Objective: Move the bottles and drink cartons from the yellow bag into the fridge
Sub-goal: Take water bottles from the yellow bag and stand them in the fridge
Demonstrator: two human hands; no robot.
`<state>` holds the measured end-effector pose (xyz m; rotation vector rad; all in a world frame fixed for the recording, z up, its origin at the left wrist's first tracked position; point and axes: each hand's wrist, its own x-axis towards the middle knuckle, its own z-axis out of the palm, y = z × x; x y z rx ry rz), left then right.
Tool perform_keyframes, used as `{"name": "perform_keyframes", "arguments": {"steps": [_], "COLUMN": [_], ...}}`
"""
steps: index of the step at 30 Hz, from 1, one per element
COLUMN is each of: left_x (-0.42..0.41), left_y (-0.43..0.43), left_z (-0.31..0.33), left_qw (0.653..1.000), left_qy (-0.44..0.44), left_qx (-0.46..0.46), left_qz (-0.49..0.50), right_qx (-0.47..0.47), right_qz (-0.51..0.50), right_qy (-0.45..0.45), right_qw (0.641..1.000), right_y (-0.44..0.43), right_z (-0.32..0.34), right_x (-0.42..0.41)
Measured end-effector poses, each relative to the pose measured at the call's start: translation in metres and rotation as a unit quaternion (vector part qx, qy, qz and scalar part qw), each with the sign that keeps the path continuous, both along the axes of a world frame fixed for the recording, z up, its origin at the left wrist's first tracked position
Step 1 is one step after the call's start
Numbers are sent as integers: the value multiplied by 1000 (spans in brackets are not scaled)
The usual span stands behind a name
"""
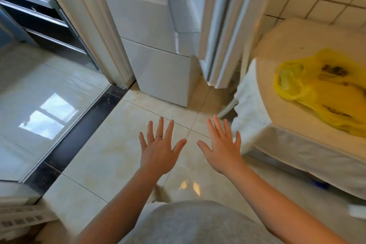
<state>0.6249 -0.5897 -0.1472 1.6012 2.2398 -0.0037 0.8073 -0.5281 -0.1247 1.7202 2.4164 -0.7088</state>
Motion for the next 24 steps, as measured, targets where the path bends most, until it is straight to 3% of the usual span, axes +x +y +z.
{"name": "perform_keyframes", "arguments": {"steps": [10,24], "left_x": [194,353], "left_y": [26,168], "left_z": [-2,-10], "left_qw": [997,976], "left_qy": [-4,-51], "left_qx": [1,15], "left_qz": [-74,-213], "right_qx": [18,39], "right_qz": [-89,-239], "right_qy": [17,-10], "right_qw": [996,970], "right_y": [-4,74], "right_z": [0,-7], "right_x": [201,376]}}
